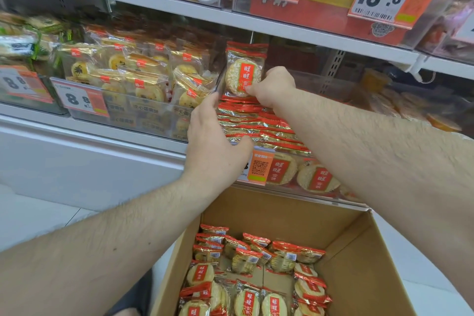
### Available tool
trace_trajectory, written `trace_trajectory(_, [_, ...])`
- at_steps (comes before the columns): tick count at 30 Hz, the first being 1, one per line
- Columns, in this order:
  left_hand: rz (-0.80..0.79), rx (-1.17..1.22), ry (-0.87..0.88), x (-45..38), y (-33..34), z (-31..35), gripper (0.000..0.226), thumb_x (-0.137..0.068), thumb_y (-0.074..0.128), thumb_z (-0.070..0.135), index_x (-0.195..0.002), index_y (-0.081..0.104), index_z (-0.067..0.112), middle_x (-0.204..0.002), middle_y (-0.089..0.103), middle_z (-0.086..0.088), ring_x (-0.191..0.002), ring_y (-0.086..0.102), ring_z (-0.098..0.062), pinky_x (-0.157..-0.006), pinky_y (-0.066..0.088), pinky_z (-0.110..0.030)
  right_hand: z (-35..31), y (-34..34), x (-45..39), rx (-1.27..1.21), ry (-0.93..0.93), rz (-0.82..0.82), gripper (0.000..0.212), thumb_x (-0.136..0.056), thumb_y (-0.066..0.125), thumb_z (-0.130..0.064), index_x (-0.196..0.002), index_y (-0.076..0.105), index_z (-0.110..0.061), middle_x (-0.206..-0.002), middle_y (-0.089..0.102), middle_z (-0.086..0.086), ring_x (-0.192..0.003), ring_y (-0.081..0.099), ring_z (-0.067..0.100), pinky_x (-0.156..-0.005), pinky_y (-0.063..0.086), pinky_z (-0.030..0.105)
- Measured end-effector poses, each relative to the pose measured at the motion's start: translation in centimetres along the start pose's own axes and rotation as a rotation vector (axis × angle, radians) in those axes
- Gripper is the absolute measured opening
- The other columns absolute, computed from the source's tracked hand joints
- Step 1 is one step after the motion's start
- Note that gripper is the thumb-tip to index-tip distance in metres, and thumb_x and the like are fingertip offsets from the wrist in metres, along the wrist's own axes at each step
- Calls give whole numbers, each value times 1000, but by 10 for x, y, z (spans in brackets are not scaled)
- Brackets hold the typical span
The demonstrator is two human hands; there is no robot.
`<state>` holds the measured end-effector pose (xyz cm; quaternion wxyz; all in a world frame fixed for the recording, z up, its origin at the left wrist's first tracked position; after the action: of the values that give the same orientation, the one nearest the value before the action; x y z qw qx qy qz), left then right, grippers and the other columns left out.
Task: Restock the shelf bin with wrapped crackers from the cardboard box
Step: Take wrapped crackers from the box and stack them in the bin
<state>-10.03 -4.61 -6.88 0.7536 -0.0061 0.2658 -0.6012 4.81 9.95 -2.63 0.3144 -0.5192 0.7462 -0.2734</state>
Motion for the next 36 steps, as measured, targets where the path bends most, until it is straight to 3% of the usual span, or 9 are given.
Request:
trace_trajectory(4, [166, -161, 305, 8, -9, 19, 59, -76, 65, 29, -128, 44, 12, -126, 44, -3, -120, 40, -20, -102, 39, -45, -1, -19, 21, 15, -33, -9, 43, -84, 73, -32, -117, 63, -7, -93, 64, 1, -60, 48, 7, -51, 39, 20])
trace_trajectory(9, [-66, 12, 449, 23, -1, 35, 18, -78, 60, 20, -94, 55, 26, -79, 55, 15, -70, 53, -10, -66, 50, -32, 2, -45, 76, 66, -90, 33, 39, -85, 68, -32, -117, 66, -9, -112, 69, 4, -101, 64, 20, -85, 53, 31])
trace_trajectory(13, [-372, -8, 297, 42, 25, 26, 11, -79, 61, 21, -74, 59, 31, -63, 57, 14, -60, 53, -5, -57, 45, -27, 24, -61, 123, 64, -283, 171, 16, -83, 65, -25, -98, 69, -19, -91, 66, -9, -89, 60, 10, -80, 47, 24])
trace_trajectory(18, [-959, -302, -143, 69, 57, -22, 13, -81, 67, 23, -86, 57, 30, -80, 62, 9, -61, 55, -4, -55, 42, -19, 63, -52, 201, -19, -862, 374, 3, -75, 64, -4, -77, 66, -3, -75, 62, 6, -73, 54, 20, -72, 42, 26])
trace_trajectory(21, [-1101, -550, -130, 82, 61, -45, 15, -82, 63, 24, -96, 59, 25, -85, 64, 11, -71, 59, -6, -59, 46, -20, 115, -5, 228, -13, -852, 148, 8, -75, 59, -8, -72, 65, -7, -70, 62, 3, -69, 57, 21, -68, 49, 30])
trace_trajectory(27, [-1311, -658, -148, 103, 72, -72, 31, -85, 63, 28, -115, 59, 25, -103, 68, 9, -94, 63, -12, -85, 53, -31, 246, 103, 235, 460, -319, -601, 15, -81, 50, -19, -88, 63, -15, -89, 67, 5, -87, 64, 29, -69, 53, 35])
trace_trajectory(31, [-1443, -712, -133, 110, 82, -87, 32, -88, 62, 30, -119, 58, 24, -102, 67, 9, -95, 63, -13, -89, 53, -36, 298, 152, 275, 625, -63, -909, 14, -83, 55, -25, -94, 59, -18, -94, 66, 5, -92, 65, 27, -66, 51, 30])
trace_trajectory(33, [-1492, -725, -150, 113, 85, -92, 31, -90, 63, 32, -120, 58, 24, -105, 65, 9, -96, 62, -11, -90, 53, -36, 313, 179, 307, 574, 71, -1115, 41, -77, 66, -40, -110, 64, -14, -104, 66, 5, -102, 64, 26, -80, 56, 33])
trace_trajectory(36, [-1534, -752, -180, 115, 89, -97, 33, -91, 62, 35, -122, 56, 25, -108, 64, 9, -98, 61, -10, -89, 52, -34, 328, 204, 353, 587, 204, -1422, 104, -60, 84, -57, -145, 38, -19, -142, 49, 3, -125, 52, 29, -105, 45, 39])
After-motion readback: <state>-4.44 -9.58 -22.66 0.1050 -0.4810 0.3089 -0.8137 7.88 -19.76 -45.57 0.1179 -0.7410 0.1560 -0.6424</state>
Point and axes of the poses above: each hand's wrist, its own x-axis away from the middle knuckle, its own y-axis out of the palm, z = x × y, the point moved 4 cm from there along -x, towards the middle knuckle
